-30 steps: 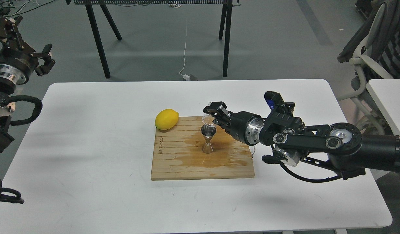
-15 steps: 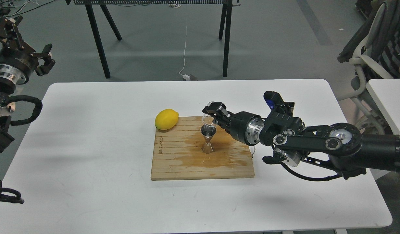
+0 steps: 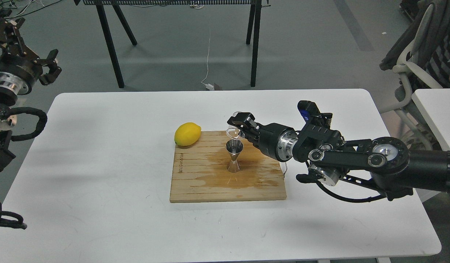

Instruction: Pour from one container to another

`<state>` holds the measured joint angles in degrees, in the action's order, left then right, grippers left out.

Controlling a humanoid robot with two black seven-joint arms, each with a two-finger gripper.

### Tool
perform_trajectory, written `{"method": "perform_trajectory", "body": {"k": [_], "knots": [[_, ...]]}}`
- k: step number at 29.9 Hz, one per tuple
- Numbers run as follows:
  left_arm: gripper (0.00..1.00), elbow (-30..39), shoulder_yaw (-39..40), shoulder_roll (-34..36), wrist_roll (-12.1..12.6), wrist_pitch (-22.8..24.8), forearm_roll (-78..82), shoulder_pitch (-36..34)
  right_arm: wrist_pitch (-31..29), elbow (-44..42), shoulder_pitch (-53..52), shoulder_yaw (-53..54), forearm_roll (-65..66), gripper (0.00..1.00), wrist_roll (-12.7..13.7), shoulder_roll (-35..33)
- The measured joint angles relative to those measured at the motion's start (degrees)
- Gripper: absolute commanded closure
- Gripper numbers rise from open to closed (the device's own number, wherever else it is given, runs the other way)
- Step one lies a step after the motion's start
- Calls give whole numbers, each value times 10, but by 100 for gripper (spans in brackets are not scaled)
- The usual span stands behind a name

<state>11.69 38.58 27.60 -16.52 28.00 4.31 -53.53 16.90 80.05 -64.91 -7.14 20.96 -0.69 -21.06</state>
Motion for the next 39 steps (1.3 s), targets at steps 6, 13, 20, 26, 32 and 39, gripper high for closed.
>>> {"method": "perform_trajectory", "body": {"k": [6,13,20,26,32,39], "knots": [[0,0,0,3,0,0,0,0,-3,8,38,58,-11,69,-7,-20],[0,1,-2,4,0,0,0,0,-2,16,153,250,-153,68,-8,-31],[0,1,-2,4,0,0,0,0,-8,16,316,503,-269,68,-8,-24],[0,1,-2,7,1,0,0,-4,-23,10,451,718,-300,67,-10,20],[0,1,-3,6,1,0,0,-5,-66,-10,529,856,-318,67,-8,95],[0,1,-2,8,1,0,0,-6,-106,-79,552,919,-372,67,-24,139]]}}
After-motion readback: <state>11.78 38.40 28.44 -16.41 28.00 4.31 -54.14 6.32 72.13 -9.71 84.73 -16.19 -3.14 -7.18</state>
